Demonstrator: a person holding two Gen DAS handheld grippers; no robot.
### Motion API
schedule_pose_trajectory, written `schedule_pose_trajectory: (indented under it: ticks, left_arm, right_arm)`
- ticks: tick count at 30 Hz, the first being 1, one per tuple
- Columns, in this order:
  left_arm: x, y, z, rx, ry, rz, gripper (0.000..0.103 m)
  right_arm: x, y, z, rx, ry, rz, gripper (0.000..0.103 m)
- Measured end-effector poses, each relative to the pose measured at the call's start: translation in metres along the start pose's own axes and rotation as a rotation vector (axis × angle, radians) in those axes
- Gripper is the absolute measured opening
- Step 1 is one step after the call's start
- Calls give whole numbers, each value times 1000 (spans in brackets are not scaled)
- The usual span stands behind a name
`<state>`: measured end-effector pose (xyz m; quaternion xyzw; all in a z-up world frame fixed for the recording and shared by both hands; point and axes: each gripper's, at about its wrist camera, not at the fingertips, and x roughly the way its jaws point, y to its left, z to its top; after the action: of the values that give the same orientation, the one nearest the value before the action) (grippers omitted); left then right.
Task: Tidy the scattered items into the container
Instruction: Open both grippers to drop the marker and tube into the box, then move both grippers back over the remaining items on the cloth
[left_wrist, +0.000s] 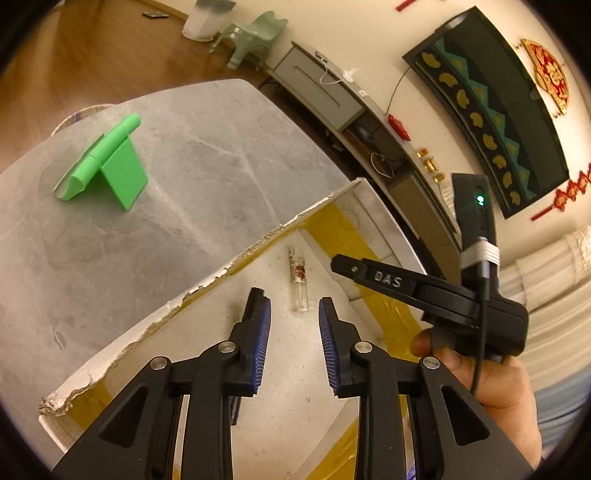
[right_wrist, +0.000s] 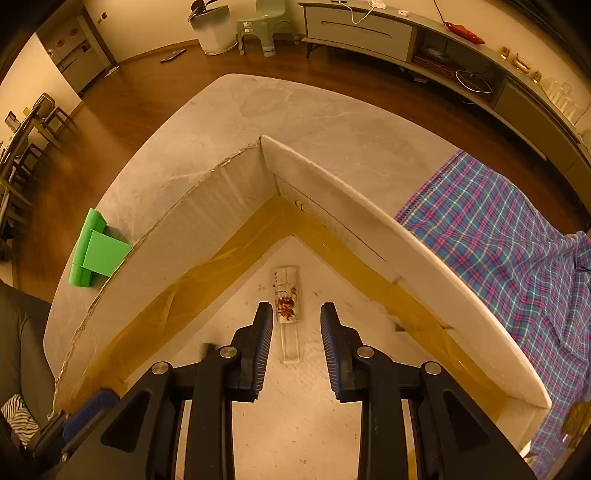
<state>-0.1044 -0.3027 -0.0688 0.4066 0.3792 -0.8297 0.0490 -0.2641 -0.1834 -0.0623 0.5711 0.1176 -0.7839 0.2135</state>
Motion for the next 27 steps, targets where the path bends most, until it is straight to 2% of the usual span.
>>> schedule_pose_trajectory:
  ticks: [16,27]
  left_arm:
    - [-38,-15,-8,32,-49,-4,28]
    - [-71,-40,-19,92,-76,-5,28]
  right_arm:
    - [-45,-11,-36,-5,-37,-25,38]
    - [-101,-5,-59,-12,-117,-14,44]
